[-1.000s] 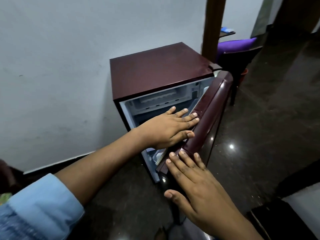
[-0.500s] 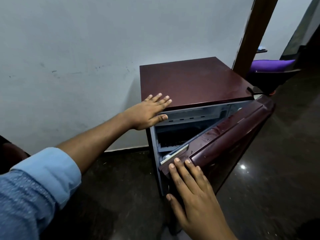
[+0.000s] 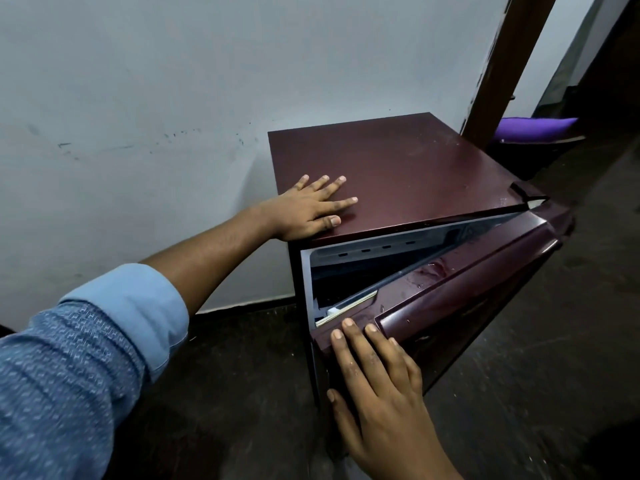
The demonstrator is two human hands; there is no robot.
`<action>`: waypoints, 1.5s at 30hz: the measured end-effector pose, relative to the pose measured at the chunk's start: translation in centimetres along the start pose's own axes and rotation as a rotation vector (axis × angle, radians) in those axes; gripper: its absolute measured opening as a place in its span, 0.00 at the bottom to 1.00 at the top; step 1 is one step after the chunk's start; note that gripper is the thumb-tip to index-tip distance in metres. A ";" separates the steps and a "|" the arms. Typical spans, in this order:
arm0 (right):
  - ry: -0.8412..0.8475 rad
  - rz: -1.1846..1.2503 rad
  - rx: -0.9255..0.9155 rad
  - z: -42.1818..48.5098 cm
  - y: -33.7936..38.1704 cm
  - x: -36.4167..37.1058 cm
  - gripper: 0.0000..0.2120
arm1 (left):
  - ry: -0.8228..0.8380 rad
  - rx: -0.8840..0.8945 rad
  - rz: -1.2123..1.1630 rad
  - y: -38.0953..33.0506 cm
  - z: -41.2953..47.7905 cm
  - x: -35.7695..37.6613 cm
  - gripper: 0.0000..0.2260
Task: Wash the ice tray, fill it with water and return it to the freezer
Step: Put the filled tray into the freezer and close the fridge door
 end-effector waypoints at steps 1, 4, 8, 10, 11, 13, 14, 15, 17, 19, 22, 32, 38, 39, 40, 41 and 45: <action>-0.009 -0.002 0.005 0.3 0.0 0.3 0.34 | -0.001 0.012 -0.002 0.2 0.6 0.0 0.26; -0.021 -0.007 0.011 1.0 0.0 0.9 0.34 | 0.017 0.024 -0.029 0.6 2.2 0.3 0.25; -0.007 -0.012 0.017 1.7 0.2 1.6 0.35 | 0.071 0.015 -0.097 0.7 3.1 1.3 0.25; 0.015 -0.016 0.003 2.1 0.0 1.9 0.36 | 0.057 0.014 -0.110 0.8 3.2 1.6 0.25; 0.018 0.015 -0.016 2.0 -0.2 2.2 0.35 | 0.051 0.010 -0.111 0.8 3.1 1.7 0.25; -0.083 0.226 -0.032 1.4 -0.6 2.5 0.30 | 0.045 0.005 -0.107 0.8 3.2 1.7 0.25; -0.210 0.378 -0.002 0.7 -0.7 2.7 0.26 | 0.044 0.005 -0.106 0.8 3.2 1.8 0.25; -0.362 0.522 0.077 0.0 -0.8 2.9 0.23 | 0.041 0.005 -0.105 0.8 3.2 1.8 0.25; -0.600 0.784 0.339 -1.0 -1.2 3.6 0.18 | 0.035 0.001 -0.107 0.8 3.2 1.9 0.26; -0.693 1.013 0.660 -1.6 -1.7 4.7 0.12 | 0.031 -0.005 -0.113 0.8 3.2 2.0 0.26; -0.642 1.106 0.939 -2.0 -3.1 6.6 0.15 | 0.023 -0.016 -0.122 0.7 3.2 1.9 0.26; -0.469 1.253 1.095 -2.1 -4.5 12.7 0.36 | 0.019 -0.017 -0.130 0.8 3.1 1.9 0.26; -0.543 1.246 1.028 -0.9 -4.6 14.4 0.42 | 0.010 -0.007 -0.134 0.9 3.2 2.0 0.26; -0.556 1.266 1.019 -0.6 -4.5 14.5 0.39 | 0.009 -0.007 -0.135 0.9 3.2 2.0 0.26; -0.569 1.280 1.000 -0.1 -4.3 14.5 0.35 | 0.008 -0.008 -0.137 0.9 3.2 2.0 0.26; -0.562 1.279 0.994 0.1 -4.3 14.8 0.33 | 0.009 -0.009 -0.137 1.0 3.2 2.0 0.26; -0.592 1.239 1.004 1.3 -4.8 15.9 0.28 | 0.012 -0.010 -0.137 0.9 3.1 2.0 0.26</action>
Point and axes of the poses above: each hand's wrist, its own z-axis towards the middle knuckle, its own x-axis out of the palm, y = z × x, the point moved 2 cm from there along z, towards the middle knuckle, and after that the axes turned 15 degrees about z, right-handed, at the moved point
